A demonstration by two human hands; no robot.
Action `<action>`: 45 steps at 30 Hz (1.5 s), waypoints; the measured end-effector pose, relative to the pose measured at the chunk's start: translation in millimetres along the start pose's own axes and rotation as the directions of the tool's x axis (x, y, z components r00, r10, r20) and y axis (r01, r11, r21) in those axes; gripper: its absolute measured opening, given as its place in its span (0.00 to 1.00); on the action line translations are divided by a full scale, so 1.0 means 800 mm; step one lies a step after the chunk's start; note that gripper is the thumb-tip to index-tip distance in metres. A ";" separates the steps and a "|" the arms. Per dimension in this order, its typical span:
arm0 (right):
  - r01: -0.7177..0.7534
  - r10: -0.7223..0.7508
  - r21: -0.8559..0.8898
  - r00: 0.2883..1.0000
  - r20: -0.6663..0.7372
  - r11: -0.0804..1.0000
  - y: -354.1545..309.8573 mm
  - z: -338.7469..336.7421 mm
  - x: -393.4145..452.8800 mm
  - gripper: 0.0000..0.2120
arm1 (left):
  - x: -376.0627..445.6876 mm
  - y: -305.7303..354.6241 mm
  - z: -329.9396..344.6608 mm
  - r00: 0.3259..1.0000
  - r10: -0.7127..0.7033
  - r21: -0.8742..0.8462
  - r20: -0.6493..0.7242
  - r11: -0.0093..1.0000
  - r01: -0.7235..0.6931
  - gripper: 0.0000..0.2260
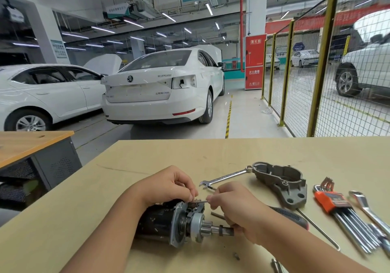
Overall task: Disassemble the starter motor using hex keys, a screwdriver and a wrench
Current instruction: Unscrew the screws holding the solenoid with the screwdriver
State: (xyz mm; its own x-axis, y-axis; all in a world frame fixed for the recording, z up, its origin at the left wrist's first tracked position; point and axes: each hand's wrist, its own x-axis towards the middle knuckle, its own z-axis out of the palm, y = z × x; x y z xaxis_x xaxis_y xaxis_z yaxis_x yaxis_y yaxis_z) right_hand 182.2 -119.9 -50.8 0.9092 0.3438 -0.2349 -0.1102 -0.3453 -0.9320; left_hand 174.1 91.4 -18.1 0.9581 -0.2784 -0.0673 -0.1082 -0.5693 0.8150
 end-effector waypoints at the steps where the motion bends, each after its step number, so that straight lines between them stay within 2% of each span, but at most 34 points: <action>1: -0.003 0.003 0.000 1.000 -0.011 1.000 0.000 0.000 0.000 0.11 | 0.000 -0.001 0.000 1.000 -0.002 0.004 -0.003 1.000 0.002 0.07; 5: -0.007 0.008 0.035 0.999 -0.035 0.999 0.000 0.002 0.002 0.10 | 0.000 -0.004 0.000 1.000 -0.004 0.022 -0.019 1.000 0.005 0.05; 16: 0.012 -0.015 0.054 0.999 0.052 0.998 0.002 0.000 0.000 0.12 | 0.003 -0.007 -0.002 1.000 -0.015 0.048 -0.007 0.999 0.015 0.07; 21: 0.109 -0.107 -0.045 0.993 0.054 0.993 0.002 0.000 -0.001 0.11 | 0.004 -0.009 -0.001 1.000 -0.022 0.059 -0.013 0.998 0.023 0.07; 25: 0.265 -0.260 -0.236 0.964 0.052 0.935 0.001 0.000 -0.001 0.15 | 0.003 -0.008 0.000 1.000 -0.017 0.061 -0.010 0.998 0.018 0.07; 30: 0.295 -0.284 -0.251 0.956 0.079 0.922 0.004 -0.003 0.002 0.13 | 0.000 -0.002 0.003 1.000 -0.012 0.046 0.014 0.999 0.011 0.06; 32: 0.384 -0.381 -0.391 0.920 0.090 0.836 0.004 -0.004 0.003 0.14 | -0.001 0.000 0.003 1.000 0.010 0.044 0.023 0.999 -0.011 0.03; 35: 0.527 -0.555 -0.592 0.817 0.156 0.610 0.003 -0.009 0.003 0.16 | -0.001 0.000 0.003 0.994 0.071 0.060 0.087 0.995 -0.076 0.04; 37: 0.571 -0.613 -0.662 0.762 0.207 0.486 0.002 -0.013 0.002 0.15 | 0.000 0.001 0.005 0.990 0.085 0.088 0.112 0.992 -0.095 0.04; 38: 0.579 -0.619 -0.668 0.754 0.220 0.468 0.001 -0.014 0.002 0.14 | 0.001 0.002 0.006 0.990 0.091 0.101 0.110 0.990 -0.102 0.05; 40: 0.556 -0.586 -0.667 0.781 0.217 0.495 -0.003 -0.016 0.001 0.13 | 0.001 0.004 0.007 0.991 0.098 0.119 0.091 0.987 -0.109 0.05; 41: 0.518 -0.545 -0.659 0.817 0.192 0.545 -0.007 -0.017 0.002 0.14 | 0.001 0.005 0.008 0.992 0.099 0.127 0.077 0.986 -0.108 0.04; 43: 0.358 -0.374 -0.538 0.923 0.084 0.763 -0.018 -0.022 0.001 0.18 | 0.002 0.005 0.007 0.994 0.098 0.144 0.046 0.984 -0.103 0.04; 44: 0.228 -0.228 -0.416 0.972 0.049 0.881 -0.023 -0.027 -0.001 0.22 | 0.002 0.005 0.008 0.995 0.098 0.151 0.033 0.983 -0.102 0.03; 45: 0.094 -0.084 -0.312 0.995 0.048 0.945 -0.026 -0.033 -0.002 0.27 | 0.002 0.005 0.008 0.995 0.100 0.157 0.023 0.982 -0.102 0.03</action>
State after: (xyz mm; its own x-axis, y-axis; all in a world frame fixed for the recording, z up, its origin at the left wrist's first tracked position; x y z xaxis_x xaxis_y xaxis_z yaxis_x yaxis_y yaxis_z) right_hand 193.7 -136.7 -23.5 0.8951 0.4125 -0.1691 0.1068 -0.5665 -0.8171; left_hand 173.9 83.8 -18.6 0.9363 -0.3512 0.0012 -0.2456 -0.6523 0.7170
